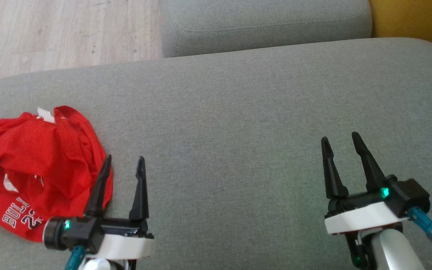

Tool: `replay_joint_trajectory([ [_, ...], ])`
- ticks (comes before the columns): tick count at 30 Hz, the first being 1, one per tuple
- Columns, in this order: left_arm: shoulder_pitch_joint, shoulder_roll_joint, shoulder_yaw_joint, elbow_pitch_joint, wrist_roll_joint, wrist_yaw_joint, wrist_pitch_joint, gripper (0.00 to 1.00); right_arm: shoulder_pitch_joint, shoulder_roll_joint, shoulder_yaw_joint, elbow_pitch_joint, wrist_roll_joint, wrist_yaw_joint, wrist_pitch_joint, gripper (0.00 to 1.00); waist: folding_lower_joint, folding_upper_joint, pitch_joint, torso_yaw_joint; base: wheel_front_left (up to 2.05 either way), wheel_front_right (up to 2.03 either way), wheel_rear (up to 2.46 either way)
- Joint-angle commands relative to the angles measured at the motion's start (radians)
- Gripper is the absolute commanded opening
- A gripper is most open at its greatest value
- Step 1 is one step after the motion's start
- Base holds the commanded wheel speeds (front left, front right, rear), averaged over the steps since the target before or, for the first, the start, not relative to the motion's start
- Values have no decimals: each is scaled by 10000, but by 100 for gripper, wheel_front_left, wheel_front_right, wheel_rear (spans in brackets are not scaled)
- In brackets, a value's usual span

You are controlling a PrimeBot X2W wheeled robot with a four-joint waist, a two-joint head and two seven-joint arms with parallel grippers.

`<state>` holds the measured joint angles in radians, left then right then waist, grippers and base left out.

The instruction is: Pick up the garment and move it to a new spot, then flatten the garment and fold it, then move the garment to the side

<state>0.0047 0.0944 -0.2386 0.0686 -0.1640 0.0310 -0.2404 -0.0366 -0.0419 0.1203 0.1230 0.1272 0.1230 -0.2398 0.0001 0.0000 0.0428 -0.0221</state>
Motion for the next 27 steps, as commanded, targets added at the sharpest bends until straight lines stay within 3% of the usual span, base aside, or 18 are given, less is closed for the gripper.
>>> replay_joint_trajectory([
  [1,-300,-108,542,-430,48,-130,-171,100,-399,-82,260,-234,198,76,-177,100,-1,0,-6,12,0,0,0],
  [9,-75,-407,1307,-19,-714,-871,-214,100,-343,-83,260,336,1470,77,-220,100,-1,0,-93,27,0,0,0],
  [14,-15,-435,1089,694,-797,-1142,-214,100,-349,-83,318,765,1753,77,-220,100,-1,0,-170,5,0,0,0],
  [27,-116,-440,1059,919,-994,-975,-214,100,-299,-83,420,1005,1680,77,-220,100,-1,0,-375,340,0,0,0],
])
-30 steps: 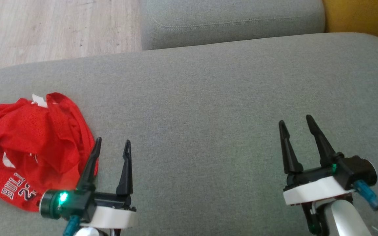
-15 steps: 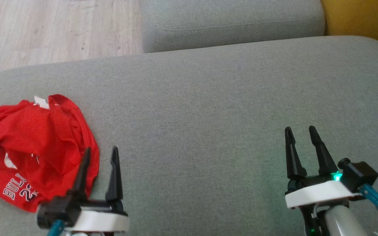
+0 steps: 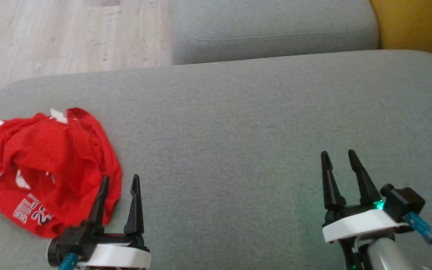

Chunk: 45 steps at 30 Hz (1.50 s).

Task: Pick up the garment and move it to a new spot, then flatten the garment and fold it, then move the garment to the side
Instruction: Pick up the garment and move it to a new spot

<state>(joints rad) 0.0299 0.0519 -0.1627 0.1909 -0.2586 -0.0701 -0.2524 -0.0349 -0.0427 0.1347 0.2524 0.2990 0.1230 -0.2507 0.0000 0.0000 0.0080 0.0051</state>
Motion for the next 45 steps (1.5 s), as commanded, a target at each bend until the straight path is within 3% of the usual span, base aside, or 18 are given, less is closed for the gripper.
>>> replay_joint_trajectory([
  [1,-363,-15,328,-306,-55,68,-93,100,-296,-75,322,-282,-31,77,-111,100,0,0,-41,159,0,0,0],
  [12,-73,-16,900,-166,40,240,-93,100,-48,-75,1117,-187,137,77,-111,100,0,0,-344,1603,0,0,0],
  [27,191,-16,1292,-514,264,156,-93,100,79,-75,2146,-38,551,77,-111,100,0,0,-554,3748,0,0,0],
  [35,148,-16,1468,-636,278,75,-93,100,-74,-75,2058,-106,569,77,-111,100,0,0,-358,4054,0,0,0],
  [45,-792,126,2433,-758,370,115,-93,100,-629,-75,1559,-234,164,77,-111,100,0,0,690,3681,0,0,0],
])
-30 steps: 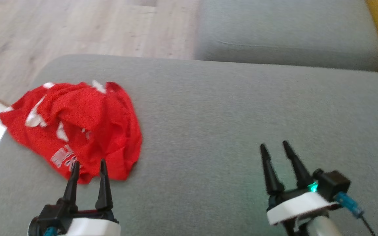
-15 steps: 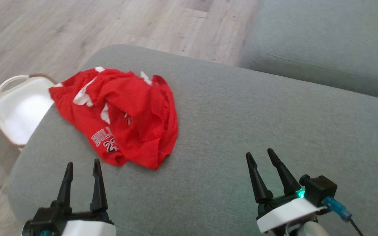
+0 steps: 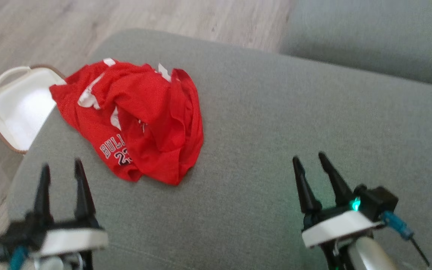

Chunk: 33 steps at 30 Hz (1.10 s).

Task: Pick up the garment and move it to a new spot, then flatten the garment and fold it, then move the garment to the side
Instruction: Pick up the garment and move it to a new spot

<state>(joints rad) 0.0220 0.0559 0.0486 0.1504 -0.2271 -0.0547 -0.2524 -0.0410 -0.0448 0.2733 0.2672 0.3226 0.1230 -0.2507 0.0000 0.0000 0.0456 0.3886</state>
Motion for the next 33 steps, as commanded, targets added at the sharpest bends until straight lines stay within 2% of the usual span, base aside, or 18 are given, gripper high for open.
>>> replay_joint_trajectory([
  [1,-979,238,399,-263,102,-82,-93,100,-647,-54,117,-426,-149,77,-111,100,0,0,514,-215,0,0,0],
  [5,-2419,1018,660,490,133,-205,94,100,-927,-54,-150,-562,-537,77,-111,100,0,0,1179,-394,0,0,0],
  [9,-4222,1949,582,1530,-29,-459,1221,100,-1168,-54,-632,-759,-850,77,-111,100,0,0,1786,-538,0,0,0],
  [13,-5901,2783,-144,2833,-350,-703,2843,100,-1358,-54,-1013,-974,-1255,77,-111,100,0,0,2289,-646,0,0,0],
  [16,-6966,3204,-846,3845,-870,-748,4067,100,-1477,-54,-1218,-1170,-1535,77,-63,100,0,0,2603,-744,0,0,0],
  [19,-7700,3641,-1803,4491,-1533,-754,4807,100,-1565,-54,-1359,-1433,-1683,77,47,100,0,0,2859,-891,0,0,0],
  [25,-8509,4121,-3276,5712,-2830,-757,5528,100,-1530,-54,-1623,-1922,-1863,77,300,100,0,0,3291,-1150,0,0,0],
  [33,-8959,4291,-4206,6956,-4101,-758,5458,100,-1538,-54,-1662,-2293,-1930,77,427,100,0,0,3549,-1436,0,0,0],
])
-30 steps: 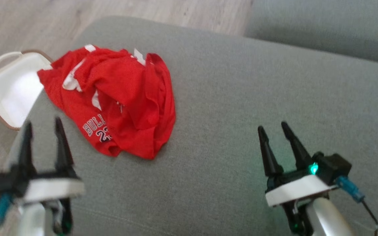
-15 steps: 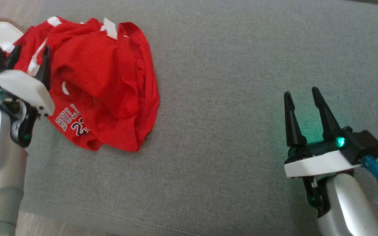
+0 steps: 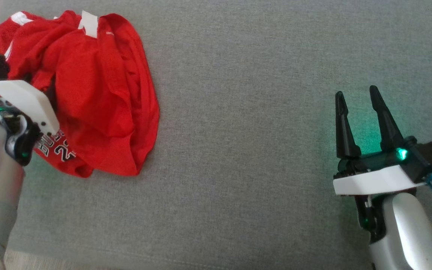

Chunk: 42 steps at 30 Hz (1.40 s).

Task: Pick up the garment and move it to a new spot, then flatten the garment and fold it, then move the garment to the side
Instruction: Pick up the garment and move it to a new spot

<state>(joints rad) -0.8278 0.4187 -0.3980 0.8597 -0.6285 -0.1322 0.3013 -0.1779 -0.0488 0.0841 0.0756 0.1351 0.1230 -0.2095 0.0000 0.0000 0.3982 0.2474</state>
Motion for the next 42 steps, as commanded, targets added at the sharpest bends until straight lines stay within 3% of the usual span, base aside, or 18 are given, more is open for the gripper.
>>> replay_joint_trajectory([
  [1,-519,691,219,-23,-221,17,-153,74,-169,-14,231,-397,-56,77,15,100,0,0,21,-36,0,0,0],
  [2,-583,735,164,88,-309,17,-258,8,-159,-14,233,-395,-53,77,9,100,0,0,-8,-49,0,0,0],
  [3,-642,783,62,168,-354,16,-372,0,-141,-14,235,-376,-44,77,-1,100,0,0,-55,-60,0,0,0],
  [7,-911,916,-35,286,-528,16,-1108,0,-92,-14,219,-304,2,77,-46,100,0,0,-227,-58,0,0,0],
  [8,-1071,976,-35,269,-665,16,-1778,0,-69,-14,228,-236,83,77,-96,100,0,0,-417,-57,0,0,0],
  [13,-1320,1136,7,232,-785,16,-3166,0,17,-14,368,1,350,77,-231,100,0,0,-985,-60,0,0,0],
  [18,-1643,1306,-25,-246,-761,16,-4722,0,145,-14,542,293,649,77,-367,100,0,0,-1711,-60,0,0,0],
  [22,-1866,1394,-18,-852,-540,16,-5330,0,343,-14,667,528,888,77,-446,100,0,0,-2265,-78,0,0,0],
  [29,-1719,1120,-104,-2517,-497,211,-5275,0,498,-14,963,715,1374,77,-513,100,0,0,-3046,-412,0,0,0],
  [35,-1190,1144,-501,-5132,-442,727,-4253,0,473,-14,1088,429,1764,77,-520,100,0,0,-3291,-1277,0,0,0],
  [42,-837,828,-884,-7062,-585,1314,-3233,0,257,-14,1186,196,1975,77,-521,100,0,0,-3122,-2398,0,0,0],
])
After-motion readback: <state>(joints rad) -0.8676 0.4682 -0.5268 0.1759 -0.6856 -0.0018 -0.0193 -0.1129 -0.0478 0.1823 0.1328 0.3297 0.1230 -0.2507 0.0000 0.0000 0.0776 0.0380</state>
